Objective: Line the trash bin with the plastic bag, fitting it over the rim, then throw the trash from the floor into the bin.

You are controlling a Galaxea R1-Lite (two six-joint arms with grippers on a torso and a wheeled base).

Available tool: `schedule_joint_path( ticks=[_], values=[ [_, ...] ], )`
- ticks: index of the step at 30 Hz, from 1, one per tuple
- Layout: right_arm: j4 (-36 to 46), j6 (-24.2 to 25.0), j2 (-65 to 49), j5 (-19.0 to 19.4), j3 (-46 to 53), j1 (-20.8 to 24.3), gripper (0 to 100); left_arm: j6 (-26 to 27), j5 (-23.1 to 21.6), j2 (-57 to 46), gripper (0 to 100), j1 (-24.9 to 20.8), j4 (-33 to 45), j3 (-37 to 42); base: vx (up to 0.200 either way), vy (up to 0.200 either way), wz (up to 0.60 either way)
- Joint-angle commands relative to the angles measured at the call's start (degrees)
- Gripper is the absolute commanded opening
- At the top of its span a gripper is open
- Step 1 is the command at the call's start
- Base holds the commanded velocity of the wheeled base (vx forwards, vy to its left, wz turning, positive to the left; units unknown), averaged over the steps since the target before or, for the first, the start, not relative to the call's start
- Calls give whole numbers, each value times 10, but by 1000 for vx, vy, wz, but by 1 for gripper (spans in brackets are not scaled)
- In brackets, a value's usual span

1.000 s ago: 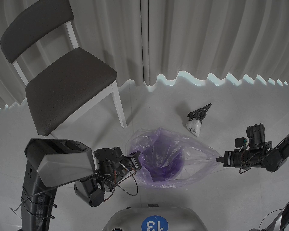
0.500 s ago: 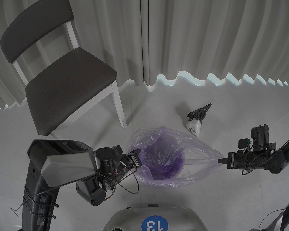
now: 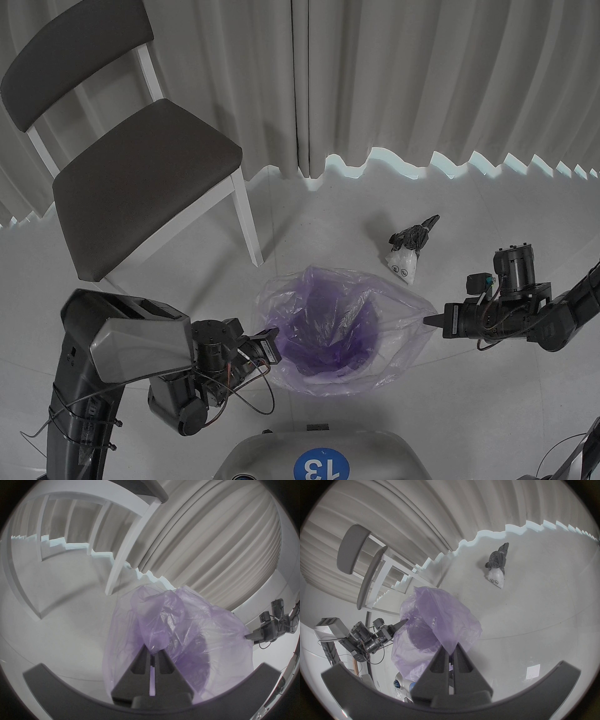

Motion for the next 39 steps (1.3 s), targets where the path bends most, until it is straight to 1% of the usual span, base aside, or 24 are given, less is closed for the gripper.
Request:
schedule_joint_path(
  ticks=[1, 3, 7, 17, 21, 27, 28, 34, 39],
  values=[
    [1, 0, 49, -1, -30, 24, 0, 16, -5, -47, 0, 26, -8, 53, 0, 0, 0],
    [1, 0, 56, -1, -34, 26, 0, 24, -6, -63, 0, 33, -8, 77, 0, 0, 0],
    [1, 0, 60, -3, -31, 29, 0, 29, -8, -70, 0, 38, -8, 99, 0, 0, 0],
    [-6, -4, 53, -7, 13, 22, 0, 28, -9, -55, 0, 23, -9, 95, 0, 0, 0],
    [-10, -4, 62, -30, 14, 17, 0, 27, -5, -40, 0, 17, -9, 81, 0, 0, 0],
    [-47, -1, 89, -30, 16, 13, 0, 27, -5, -32, 0, 22, -9, 72, 0, 0, 0],
    [-71, 0, 108, -27, 18, 13, 0, 26, -4, -36, 0, 23, -9, 75, 0, 0, 0],
    [-121, -2, 145, -29, 30, 15, 0, 22, -9, -73, 0, 45, -9, 100, 0, 0, 0],
    [-123, -2, 129, -28, 39, 12, 0, 22, -10, -87, 0, 44, -10, 116, 0, 0, 0]
  ],
)
